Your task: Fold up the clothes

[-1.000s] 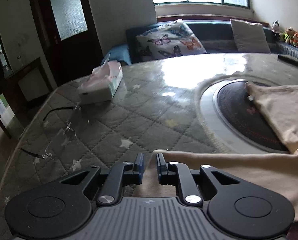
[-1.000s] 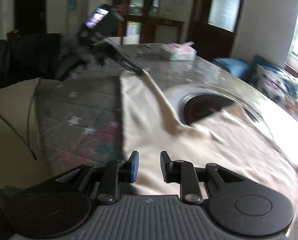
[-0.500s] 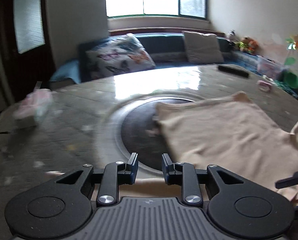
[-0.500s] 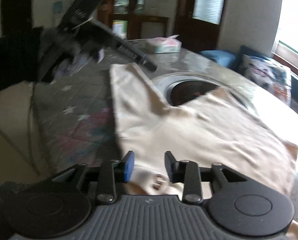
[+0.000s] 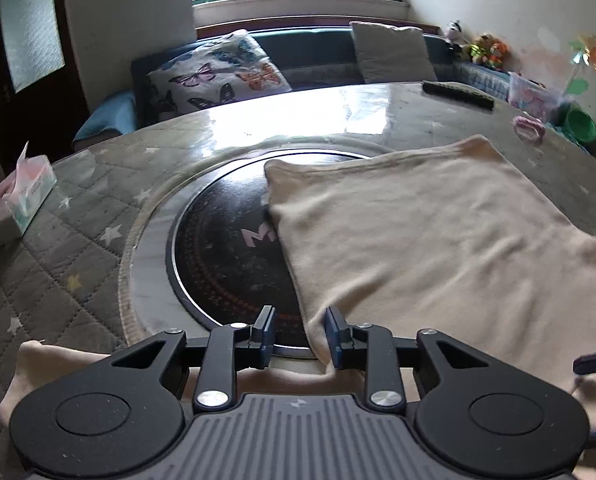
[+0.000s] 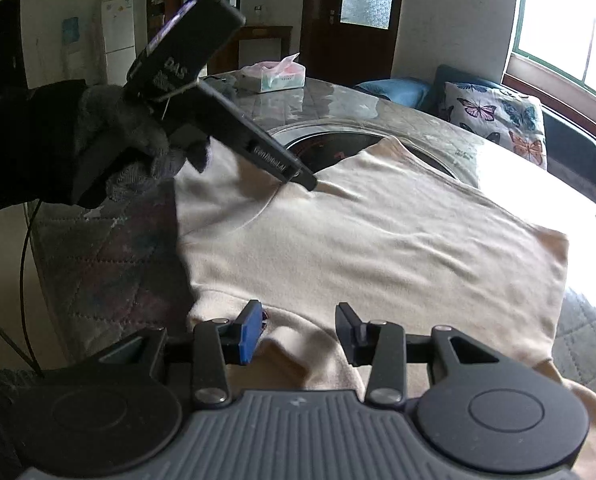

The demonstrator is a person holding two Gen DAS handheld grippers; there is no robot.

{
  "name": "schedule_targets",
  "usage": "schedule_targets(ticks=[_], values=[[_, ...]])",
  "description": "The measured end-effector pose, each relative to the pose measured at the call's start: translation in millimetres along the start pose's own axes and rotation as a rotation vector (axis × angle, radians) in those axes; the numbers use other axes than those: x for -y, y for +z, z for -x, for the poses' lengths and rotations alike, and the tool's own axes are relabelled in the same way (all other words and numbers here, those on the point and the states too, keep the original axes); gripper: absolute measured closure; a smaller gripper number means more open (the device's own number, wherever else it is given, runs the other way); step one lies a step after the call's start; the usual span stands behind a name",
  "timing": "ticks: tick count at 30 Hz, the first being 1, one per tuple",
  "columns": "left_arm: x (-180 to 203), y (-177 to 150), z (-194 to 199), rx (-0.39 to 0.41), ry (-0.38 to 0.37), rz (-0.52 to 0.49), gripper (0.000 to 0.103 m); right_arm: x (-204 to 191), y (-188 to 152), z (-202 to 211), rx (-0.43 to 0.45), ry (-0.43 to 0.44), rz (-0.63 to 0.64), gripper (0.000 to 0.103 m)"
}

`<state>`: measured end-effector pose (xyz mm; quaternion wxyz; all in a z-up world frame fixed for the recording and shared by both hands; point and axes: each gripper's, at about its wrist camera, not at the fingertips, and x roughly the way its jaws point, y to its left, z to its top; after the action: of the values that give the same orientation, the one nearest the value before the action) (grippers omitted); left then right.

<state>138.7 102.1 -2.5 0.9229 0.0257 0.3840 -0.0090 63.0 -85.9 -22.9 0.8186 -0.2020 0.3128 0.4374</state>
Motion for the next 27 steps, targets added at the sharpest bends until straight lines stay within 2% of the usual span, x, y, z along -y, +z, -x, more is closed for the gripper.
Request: schedule_targets(ticks=[5, 8, 12, 18, 27], values=[[8.0, 9.3, -3.4, 0.017, -0.018, -0.017, 0.069, 1.0, -0.6, -0.5, 0.004, 0.004, 0.001, 0.059], [12.4, 12.1, -14.9, 0.0, 0.006, -0.036, 0.068, 2.4, -0.4, -2.1, 0.005, 0.01, -0.006, 0.059], [5.7, 17.0, -20.7, 0.006, 0.025, -0.02, 0.058, 3.5, -1.2, -2.6, 0.007, 0.009, -0.014, 0.055], [1.4, 35.6, -30.8, 0.017, 0.052, -0.015, 0.059, 6.5, -2.7, -3.5, 0.012, 0.018, -0.031, 0.052], [-18.5, 64.2, -70.2, -0.008, 0.082, 0.034, 0.058, 9.2, -4.0, -4.1, 0.014, 0.034, -0.041, 0.052]])
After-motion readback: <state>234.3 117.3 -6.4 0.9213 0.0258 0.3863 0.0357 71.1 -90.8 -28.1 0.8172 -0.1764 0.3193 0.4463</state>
